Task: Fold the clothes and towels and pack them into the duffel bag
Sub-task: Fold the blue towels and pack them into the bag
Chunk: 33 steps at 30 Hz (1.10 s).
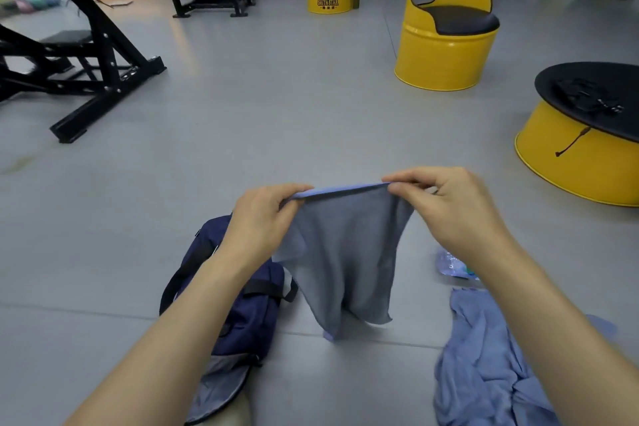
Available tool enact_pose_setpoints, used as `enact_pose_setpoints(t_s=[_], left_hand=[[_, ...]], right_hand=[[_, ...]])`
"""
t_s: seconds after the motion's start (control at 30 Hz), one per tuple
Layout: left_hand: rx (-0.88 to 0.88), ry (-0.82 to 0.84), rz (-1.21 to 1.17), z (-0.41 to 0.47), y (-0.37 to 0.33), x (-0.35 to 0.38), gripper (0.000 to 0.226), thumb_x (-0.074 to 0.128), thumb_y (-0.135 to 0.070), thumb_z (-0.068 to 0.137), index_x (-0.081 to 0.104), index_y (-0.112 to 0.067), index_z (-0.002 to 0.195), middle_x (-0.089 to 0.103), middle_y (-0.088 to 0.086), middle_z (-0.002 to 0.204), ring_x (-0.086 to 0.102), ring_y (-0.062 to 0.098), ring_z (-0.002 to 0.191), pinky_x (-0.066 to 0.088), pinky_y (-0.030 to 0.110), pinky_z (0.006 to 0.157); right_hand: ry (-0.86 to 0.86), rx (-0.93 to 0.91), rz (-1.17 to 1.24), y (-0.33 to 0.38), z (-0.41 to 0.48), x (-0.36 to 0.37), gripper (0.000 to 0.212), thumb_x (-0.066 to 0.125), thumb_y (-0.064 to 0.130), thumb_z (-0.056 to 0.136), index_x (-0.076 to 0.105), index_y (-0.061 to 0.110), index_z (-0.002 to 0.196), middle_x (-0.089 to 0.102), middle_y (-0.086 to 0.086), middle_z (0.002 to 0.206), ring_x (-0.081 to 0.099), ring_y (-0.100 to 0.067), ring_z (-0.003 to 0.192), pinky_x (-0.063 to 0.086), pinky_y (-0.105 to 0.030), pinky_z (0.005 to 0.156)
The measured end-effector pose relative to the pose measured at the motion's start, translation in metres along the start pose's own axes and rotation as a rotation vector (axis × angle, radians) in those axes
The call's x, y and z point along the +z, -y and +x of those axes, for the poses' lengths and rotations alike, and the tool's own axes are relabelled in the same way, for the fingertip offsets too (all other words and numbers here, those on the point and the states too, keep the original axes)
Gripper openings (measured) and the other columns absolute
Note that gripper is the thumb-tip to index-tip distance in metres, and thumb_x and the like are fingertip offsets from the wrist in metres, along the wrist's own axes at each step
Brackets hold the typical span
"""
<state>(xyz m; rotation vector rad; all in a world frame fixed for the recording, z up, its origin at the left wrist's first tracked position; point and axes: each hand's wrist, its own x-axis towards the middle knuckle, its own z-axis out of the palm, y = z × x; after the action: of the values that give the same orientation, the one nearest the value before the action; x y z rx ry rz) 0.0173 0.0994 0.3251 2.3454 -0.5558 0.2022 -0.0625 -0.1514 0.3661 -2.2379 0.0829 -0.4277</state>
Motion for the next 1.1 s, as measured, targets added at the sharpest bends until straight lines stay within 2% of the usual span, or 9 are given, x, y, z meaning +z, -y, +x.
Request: enact_pose_setpoints(t_s=[0.1, 0.23, 0.3, 0.37, 0.5, 0.6, 0.73, 0.9, 1.1], left_hand=[[-0.049, 0.062, 0.060, 0.005, 0.011, -0.009, 0.039, 0.050, -0.014, 0.099, 0.071, -0.042, 0.118, 0.074, -0.019, 0.099, 0.065, 0.005, 0.094, 0.051, 0.026, 0.083], [-0.121, 0.099, 0.038, 0.018, 0.014, -0.003, 0.035, 0.046, -0.011, 0.095, 0.068, -0.036, 0.101, 0.070, -0.012, 0.080, 0.063, 0.007, 0.079, 0.050, 0.030, 0.074], [-0.171, 0.115, -0.123, 0.022, 0.010, 0.006, 0.025, 0.044, -0.014, 0.098, 0.063, -0.031, 0.096, 0.065, -0.006, 0.078, 0.060, 0.017, 0.076, 0.050, 0.038, 0.073], [-0.183, 0.142, -0.209, 0.022, 0.005, 0.013, 0.012, 0.048, -0.025, 0.100, 0.059, -0.027, 0.097, 0.064, 0.000, 0.088, 0.060, 0.024, 0.085, 0.051, 0.043, 0.076], [-0.157, 0.186, -0.195, 0.019, 0.002, 0.016, 0.010, 0.063, -0.034, 0.093, 0.056, -0.027, 0.095, 0.063, -0.001, 0.088, 0.058, 0.020, 0.083, 0.044, 0.035, 0.071], [-0.152, 0.161, -0.100, 0.017, 0.010, 0.011, 0.012, 0.054, -0.018, 0.091, 0.055, -0.030, 0.091, 0.059, -0.004, 0.079, 0.055, 0.021, 0.073, 0.044, 0.035, 0.063], [-0.143, 0.115, 0.014, 0.007, 0.012, -0.001, 0.023, 0.048, -0.013, 0.091, 0.057, -0.034, 0.091, 0.060, -0.023, 0.075, 0.054, 0.006, 0.070, 0.039, 0.029, 0.060], [-0.144, 0.116, 0.071, -0.002, 0.025, -0.012, 0.030, 0.045, -0.007, 0.089, 0.055, -0.034, 0.098, 0.066, -0.013, 0.088, 0.059, 0.015, 0.078, 0.046, 0.034, 0.068], [-0.182, 0.046, 0.162, 0.000, 0.043, -0.015, 0.017, 0.052, -0.018, 0.095, 0.060, -0.033, 0.095, 0.068, -0.010, 0.070, 0.062, 0.007, 0.068, 0.050, 0.032, 0.067]], right_hand=[[-0.058, 0.011, -0.297, 0.000, 0.009, -0.016, 0.014, 0.064, 0.036, 0.093, 0.077, 0.039, 0.096, 0.071, 0.025, 0.088, 0.063, -0.007, 0.085, 0.039, -0.027, 0.071], [0.043, 0.073, -0.216, -0.009, 0.020, -0.013, 0.016, 0.060, 0.031, 0.096, 0.074, 0.038, 0.089, 0.065, 0.023, 0.062, 0.061, -0.005, 0.051, 0.043, -0.024, 0.060], [0.046, 0.123, -0.045, -0.017, 0.023, -0.011, 0.017, 0.059, 0.028, 0.095, 0.070, 0.036, 0.086, 0.070, 0.013, 0.065, 0.067, -0.012, 0.053, 0.055, -0.032, 0.062], [-0.015, 0.111, -0.053, -0.025, 0.024, -0.012, 0.015, 0.058, 0.029, 0.095, 0.069, 0.037, 0.089, 0.070, 0.011, 0.067, 0.068, -0.014, 0.057, 0.058, -0.038, 0.071], [-0.117, 0.067, -0.179, -0.034, 0.018, -0.014, 0.013, 0.059, 0.033, 0.095, 0.071, 0.038, 0.094, 0.064, 0.021, 0.071, 0.066, -0.015, 0.073, 0.054, -0.039, 0.081], [-0.087, 0.052, -0.151, -0.041, 0.008, -0.008, 0.014, 0.061, 0.029, 0.095, 0.074, 0.036, 0.096, 0.063, 0.029, 0.071, 0.061, -0.003, 0.068, 0.053, -0.035, 0.078], [-0.071, 0.016, -0.109, -0.046, -0.006, -0.004, 0.018, 0.062, 0.027, 0.096, 0.075, 0.037, 0.102, 0.061, 0.038, 0.073, 0.060, 0.005, 0.069, 0.046, -0.027, 0.073], [-0.088, 0.023, -0.145, -0.049, -0.016, -0.002, 0.018, 0.063, 0.026, 0.096, 0.076, 0.037, 0.103, 0.057, 0.040, 0.067, 0.059, 0.006, 0.068, 0.041, -0.023, 0.070], [-0.007, 0.092, -0.157, -0.064, -0.014, -0.006, 0.015, 0.071, 0.030, 0.089, 0.072, 0.045, 0.094, 0.060, 0.028, 0.065, 0.059, -0.003, 0.066, 0.041, -0.026, 0.066]])
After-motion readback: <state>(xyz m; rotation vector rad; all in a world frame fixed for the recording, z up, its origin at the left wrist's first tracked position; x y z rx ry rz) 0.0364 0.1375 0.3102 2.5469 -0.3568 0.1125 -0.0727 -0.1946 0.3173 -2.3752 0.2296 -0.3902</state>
